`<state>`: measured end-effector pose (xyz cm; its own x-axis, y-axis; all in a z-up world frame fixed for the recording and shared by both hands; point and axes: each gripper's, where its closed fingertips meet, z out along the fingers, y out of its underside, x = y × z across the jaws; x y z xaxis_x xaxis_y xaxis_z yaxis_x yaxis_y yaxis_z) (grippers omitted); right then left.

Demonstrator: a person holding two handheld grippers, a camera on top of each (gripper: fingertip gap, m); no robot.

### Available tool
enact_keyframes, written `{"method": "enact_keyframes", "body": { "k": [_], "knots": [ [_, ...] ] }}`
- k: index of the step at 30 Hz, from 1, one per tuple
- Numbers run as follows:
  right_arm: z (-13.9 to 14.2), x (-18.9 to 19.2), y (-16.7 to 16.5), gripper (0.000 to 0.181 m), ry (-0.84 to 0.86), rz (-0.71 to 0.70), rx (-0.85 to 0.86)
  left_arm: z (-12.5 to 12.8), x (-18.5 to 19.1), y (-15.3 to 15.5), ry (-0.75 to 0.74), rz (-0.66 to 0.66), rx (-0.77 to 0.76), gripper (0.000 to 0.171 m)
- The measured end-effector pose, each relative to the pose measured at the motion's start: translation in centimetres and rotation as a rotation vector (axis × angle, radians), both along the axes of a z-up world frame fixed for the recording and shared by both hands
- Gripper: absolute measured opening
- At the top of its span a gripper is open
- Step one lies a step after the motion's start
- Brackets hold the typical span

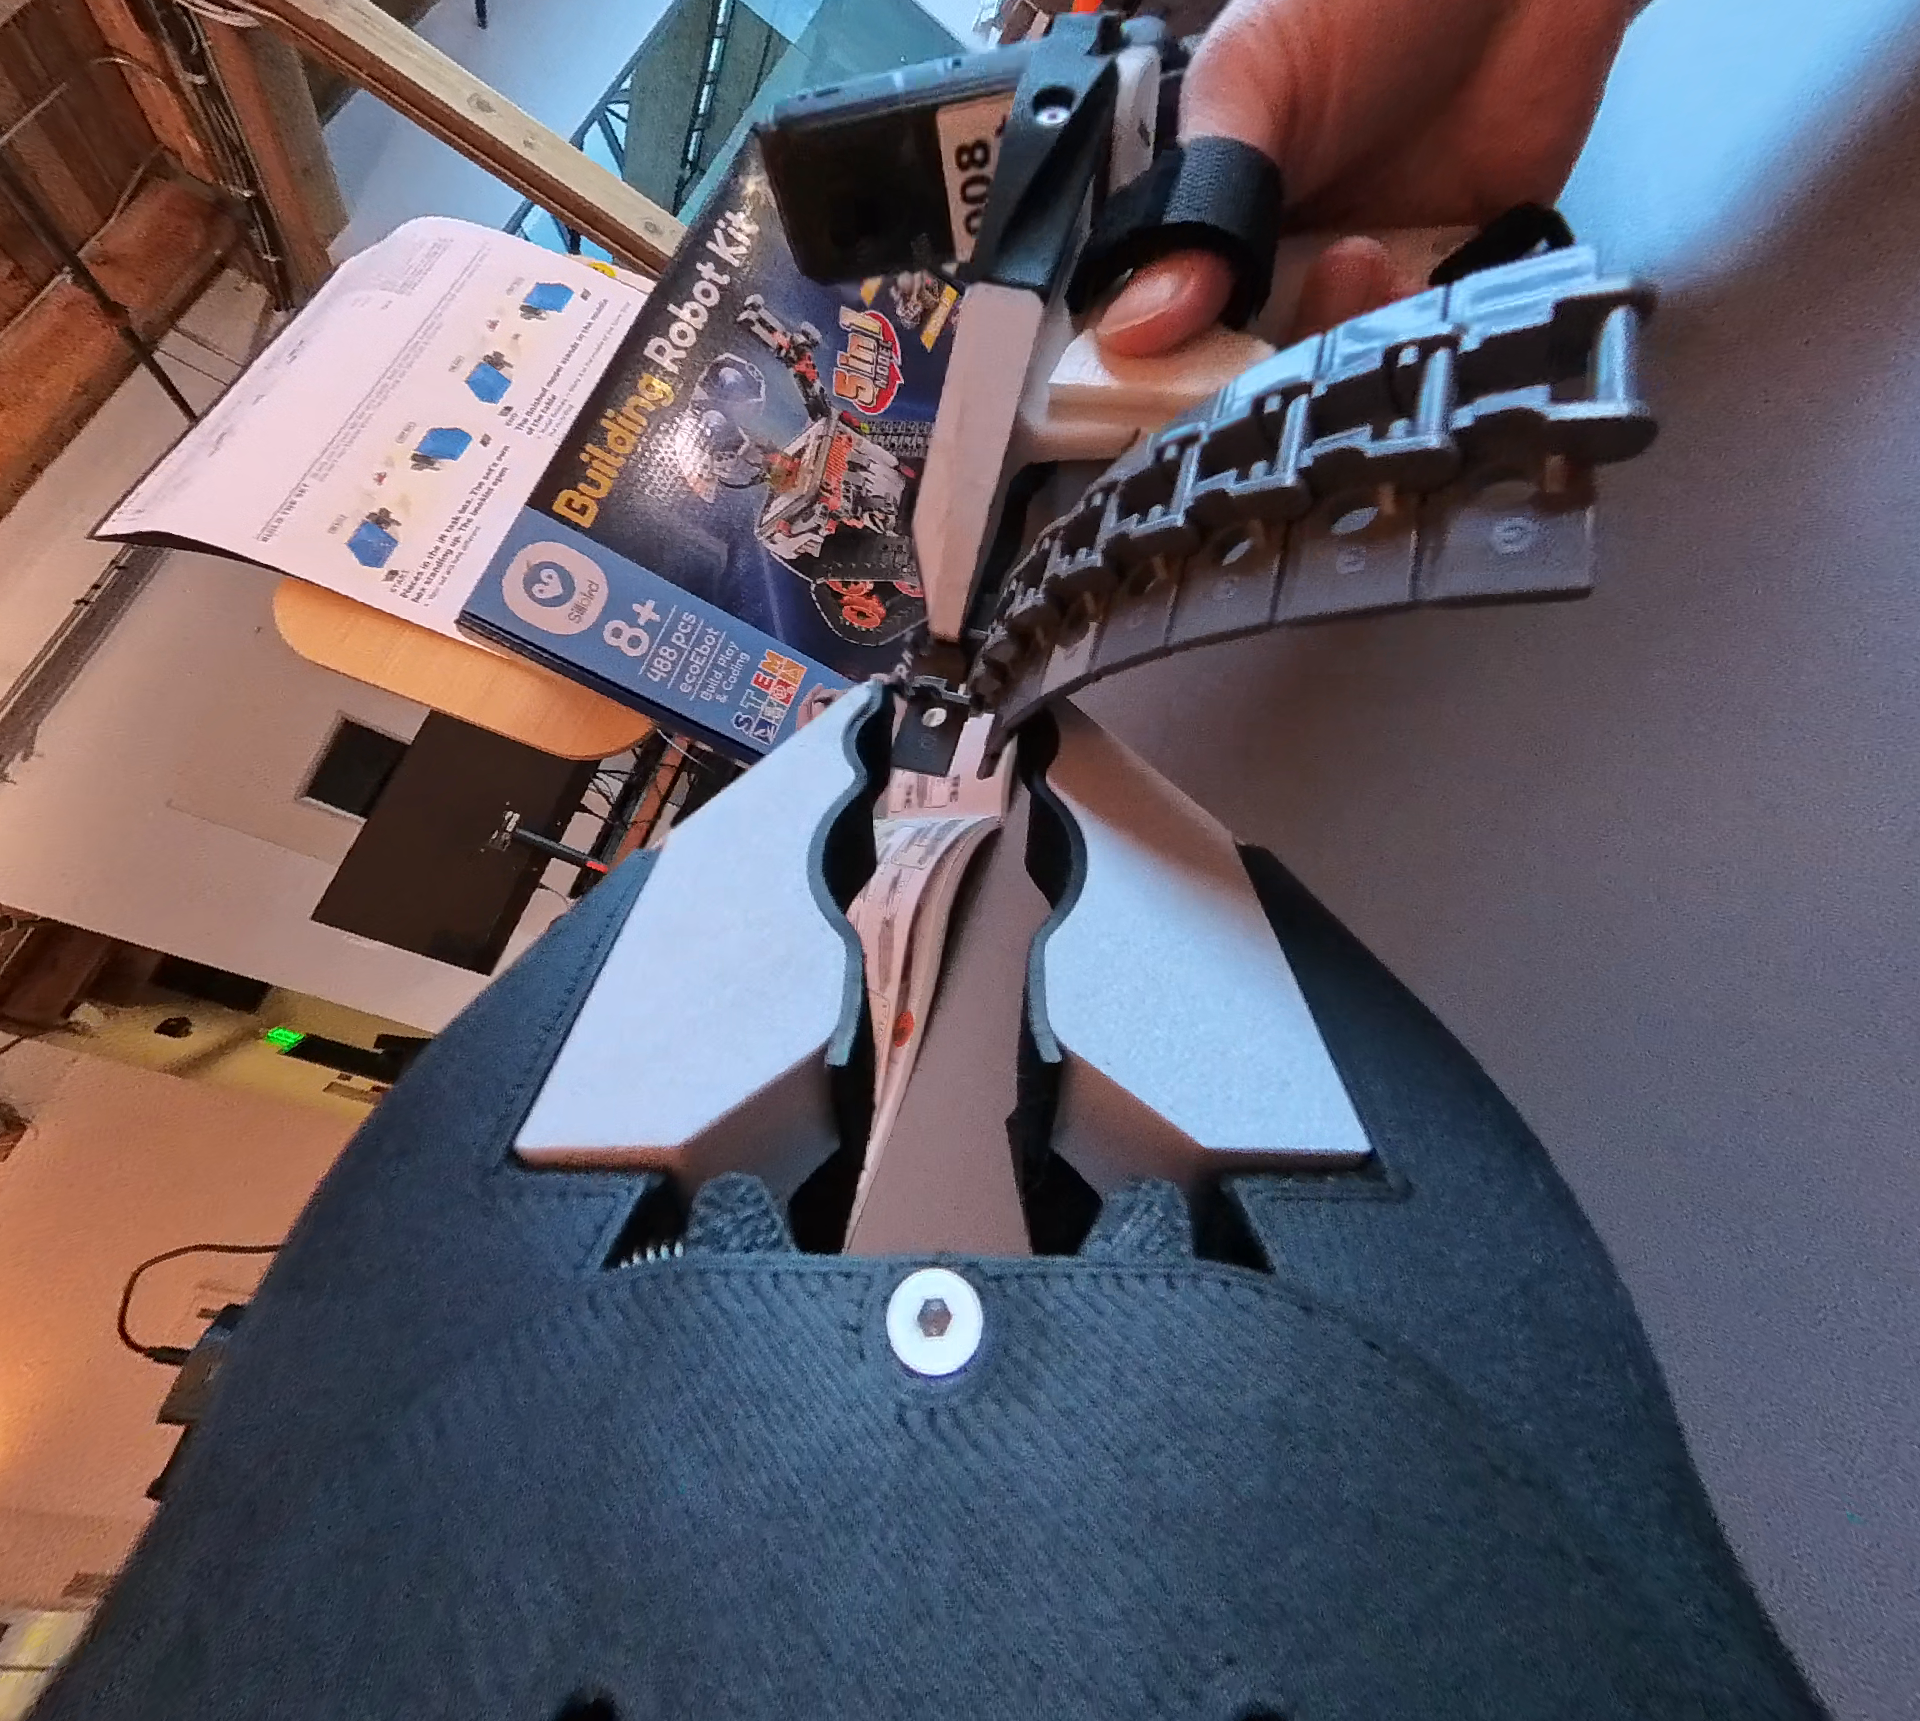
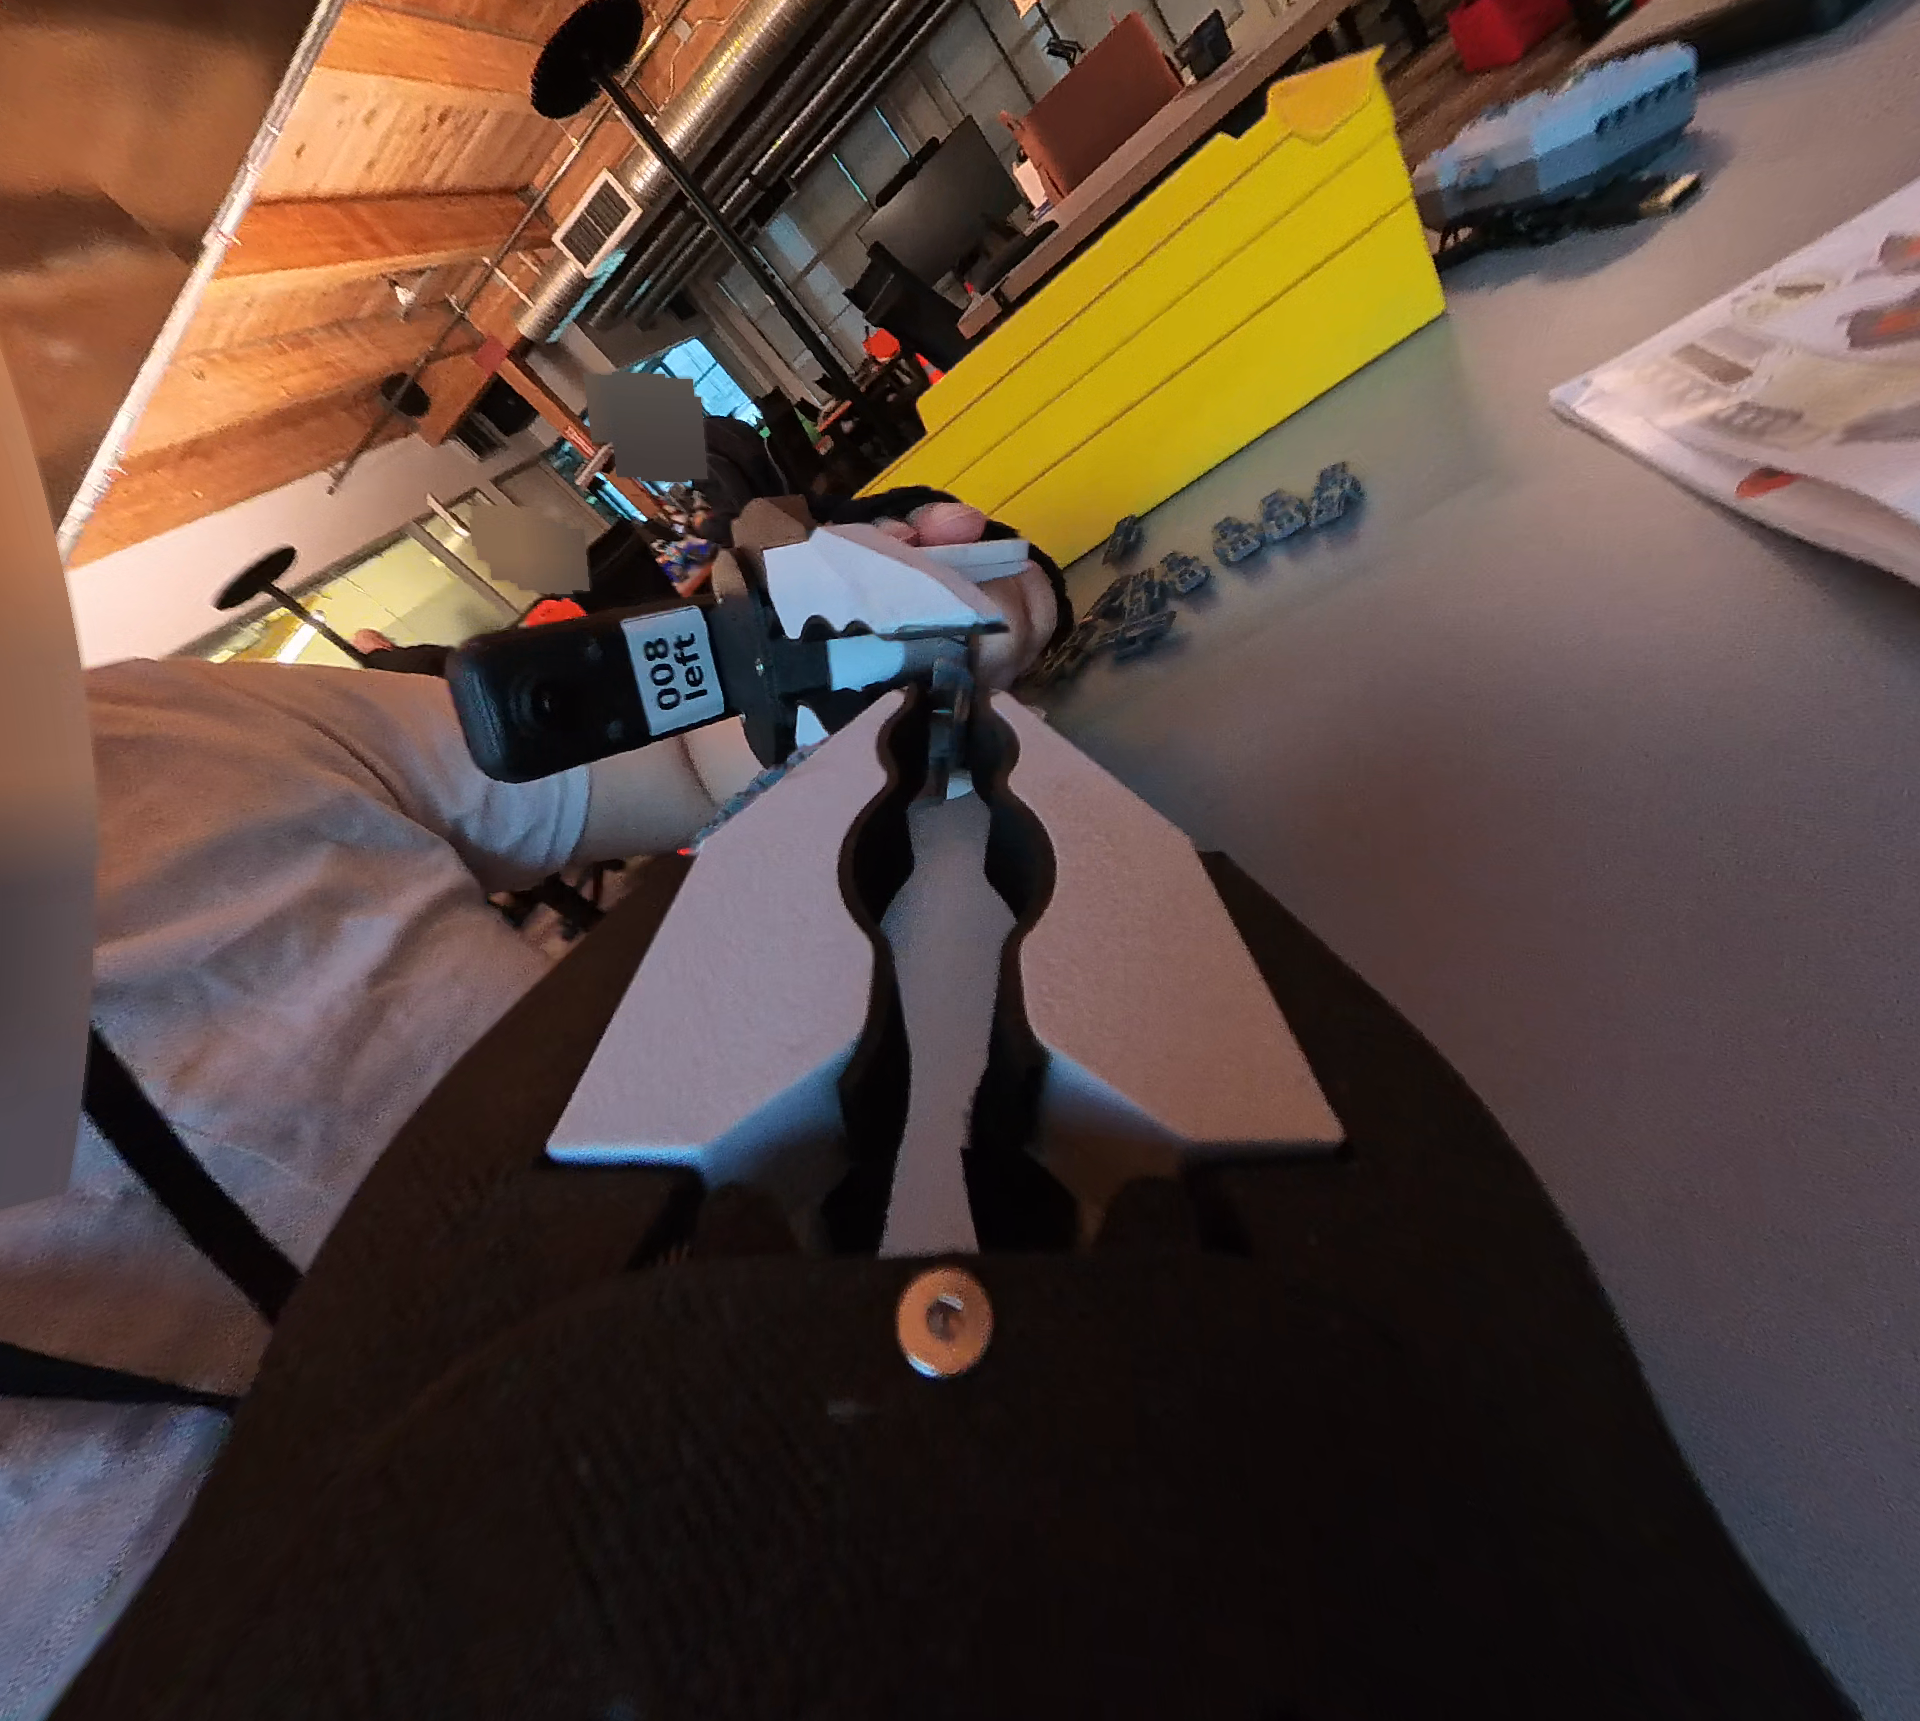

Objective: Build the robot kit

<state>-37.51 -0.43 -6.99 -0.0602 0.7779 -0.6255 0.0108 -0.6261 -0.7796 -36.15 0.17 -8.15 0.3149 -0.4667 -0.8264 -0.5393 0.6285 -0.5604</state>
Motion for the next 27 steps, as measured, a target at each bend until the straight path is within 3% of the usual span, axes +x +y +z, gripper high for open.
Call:
{"method": "enact_keyframes", "body": {
  "k": [3, 10, 27],
  "knots": [
    [0.21, -0.23, -0.14, 0.005, -0.012, -0.019, 0.075, 0.17, -0.14, -0.12, -0.008, -0.008, -0.009, 0.022],
    [-0.13, -0.46, -0.10, 0.005, -0.025, -0.030, 0.072, 0.15, -0.04, 0.17, 0.005, 0.023, 0.005, 0.029],
    [-0.67, -0.55, -0.33, 0.005, -0.086, 0.012, 0.077, -0.43, 0.19, 0.01, 0.086, 0.036, 0.015, 0.022]
  ]
}}
